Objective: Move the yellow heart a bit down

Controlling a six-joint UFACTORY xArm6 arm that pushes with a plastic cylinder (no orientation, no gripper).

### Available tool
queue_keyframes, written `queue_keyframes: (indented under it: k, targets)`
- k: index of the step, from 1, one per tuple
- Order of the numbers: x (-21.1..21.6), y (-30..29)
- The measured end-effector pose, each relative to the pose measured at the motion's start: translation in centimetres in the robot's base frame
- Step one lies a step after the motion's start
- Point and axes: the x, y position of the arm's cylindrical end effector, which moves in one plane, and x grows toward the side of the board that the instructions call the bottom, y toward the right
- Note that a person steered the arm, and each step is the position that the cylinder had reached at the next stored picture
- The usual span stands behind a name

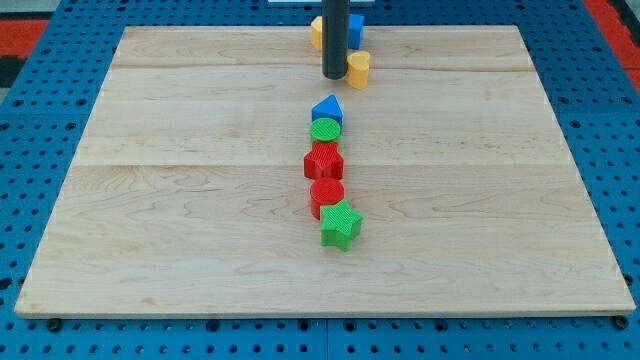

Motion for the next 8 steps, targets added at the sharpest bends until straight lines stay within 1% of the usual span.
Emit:
queue_keyframes:
  k: [2, 4, 5, 6, 8]
  targets:
    - [-0.7, -2.0]
    - [-4.2, -1.8]
    - [-4.2, 1.8]
    - [-4.1, 3.9]
    - [-0.7, 4.3]
